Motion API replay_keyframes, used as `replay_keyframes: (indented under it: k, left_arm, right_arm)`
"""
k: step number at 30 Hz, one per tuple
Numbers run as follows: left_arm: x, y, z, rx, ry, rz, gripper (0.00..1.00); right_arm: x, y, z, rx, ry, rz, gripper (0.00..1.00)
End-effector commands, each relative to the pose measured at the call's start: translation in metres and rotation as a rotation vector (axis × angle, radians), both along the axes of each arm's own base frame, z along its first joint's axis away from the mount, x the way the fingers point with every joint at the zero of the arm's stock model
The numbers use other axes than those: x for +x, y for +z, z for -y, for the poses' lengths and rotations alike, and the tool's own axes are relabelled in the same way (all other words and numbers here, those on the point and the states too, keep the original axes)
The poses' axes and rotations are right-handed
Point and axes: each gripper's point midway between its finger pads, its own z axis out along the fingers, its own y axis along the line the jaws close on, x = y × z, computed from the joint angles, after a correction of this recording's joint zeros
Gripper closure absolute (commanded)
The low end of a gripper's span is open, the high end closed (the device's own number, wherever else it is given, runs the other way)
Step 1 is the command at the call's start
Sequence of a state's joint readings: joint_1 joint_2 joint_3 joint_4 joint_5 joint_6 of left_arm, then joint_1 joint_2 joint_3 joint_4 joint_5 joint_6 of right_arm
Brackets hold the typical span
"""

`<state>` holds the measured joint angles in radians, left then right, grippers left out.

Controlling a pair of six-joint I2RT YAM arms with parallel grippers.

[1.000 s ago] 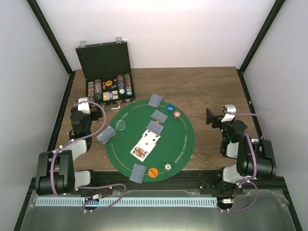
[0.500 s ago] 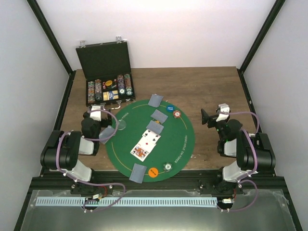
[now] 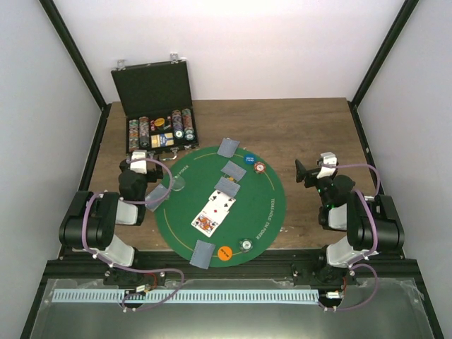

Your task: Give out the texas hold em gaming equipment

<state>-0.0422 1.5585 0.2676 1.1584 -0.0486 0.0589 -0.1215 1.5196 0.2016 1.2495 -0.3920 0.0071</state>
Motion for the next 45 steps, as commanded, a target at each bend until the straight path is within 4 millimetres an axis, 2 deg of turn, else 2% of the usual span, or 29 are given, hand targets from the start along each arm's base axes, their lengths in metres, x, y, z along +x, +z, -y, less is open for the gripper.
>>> replay_keyframes:
  k: [1, 45]
  left_arm:
    - [0.0038, 0.0115, -0.0012, -0.009, 0.006, 0.039, 0.00]
    - [0.0062, 0.0100, -0.0019, -0.022, -0.006, 0.025, 0.00]
  right_arm:
    - [0.0062, 0.0131, -0.0005, -0.030, -0.007, 0.048, 0.00]
    - [0.0062, 0.0130, -0.0002, -0.031, -0.009, 0.048, 0.00]
